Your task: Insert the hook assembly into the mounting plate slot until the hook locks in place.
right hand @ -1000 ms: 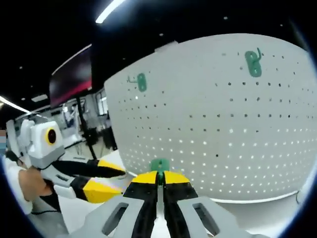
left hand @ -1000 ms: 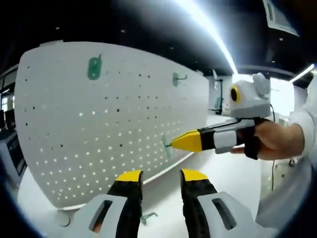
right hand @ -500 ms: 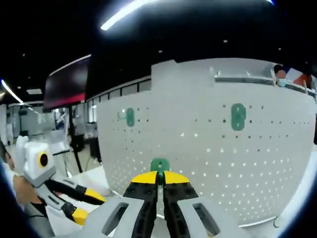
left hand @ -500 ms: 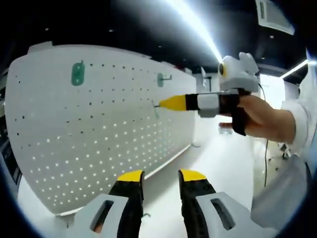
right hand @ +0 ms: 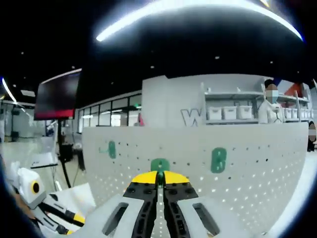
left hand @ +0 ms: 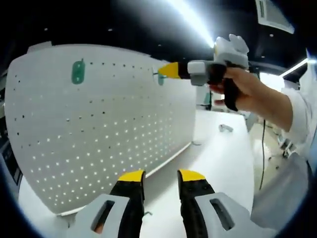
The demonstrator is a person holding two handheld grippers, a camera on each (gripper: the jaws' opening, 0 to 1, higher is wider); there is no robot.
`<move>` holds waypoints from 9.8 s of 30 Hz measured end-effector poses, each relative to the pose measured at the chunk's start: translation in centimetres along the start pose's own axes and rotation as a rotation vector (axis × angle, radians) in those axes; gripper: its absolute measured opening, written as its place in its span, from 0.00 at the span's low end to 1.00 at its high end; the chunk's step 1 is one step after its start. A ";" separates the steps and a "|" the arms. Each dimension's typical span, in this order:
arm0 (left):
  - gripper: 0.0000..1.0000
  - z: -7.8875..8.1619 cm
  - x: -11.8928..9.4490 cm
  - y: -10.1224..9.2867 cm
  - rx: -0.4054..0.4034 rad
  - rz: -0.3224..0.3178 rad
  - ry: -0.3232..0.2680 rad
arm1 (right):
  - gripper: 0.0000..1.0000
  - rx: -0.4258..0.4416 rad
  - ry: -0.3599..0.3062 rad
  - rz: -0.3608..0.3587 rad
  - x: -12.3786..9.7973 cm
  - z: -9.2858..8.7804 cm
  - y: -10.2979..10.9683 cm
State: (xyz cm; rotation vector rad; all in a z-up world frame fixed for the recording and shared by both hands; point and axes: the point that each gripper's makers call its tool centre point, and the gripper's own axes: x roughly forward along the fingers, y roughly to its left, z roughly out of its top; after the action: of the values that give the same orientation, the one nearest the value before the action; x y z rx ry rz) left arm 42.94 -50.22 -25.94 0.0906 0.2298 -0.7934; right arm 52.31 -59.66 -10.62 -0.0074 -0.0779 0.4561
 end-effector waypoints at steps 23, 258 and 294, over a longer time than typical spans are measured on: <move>0.26 -0.4 0.2 -0.1 0.008 -0.005 0.018 | 0.00 -0.022 -0.027 -0.091 1.4 1.2 -3.0; 0.07 -5.0 -0.7 4.8 0.060 0.126 0.180 | 0.01 -0.089 0.485 0.541 -2.3 -19.9 14.8; 0.03 -4.3 -0.7 4.7 0.096 0.134 0.153 | 0.01 0.205 0.543 0.550 -2.7 -19.6 15.8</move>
State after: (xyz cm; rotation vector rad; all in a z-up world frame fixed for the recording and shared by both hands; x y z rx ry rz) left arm 45.05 -45.74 -29.99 0.2549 0.3271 -0.6648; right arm 44.40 -46.45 -30.78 0.0495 0.5176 0.9947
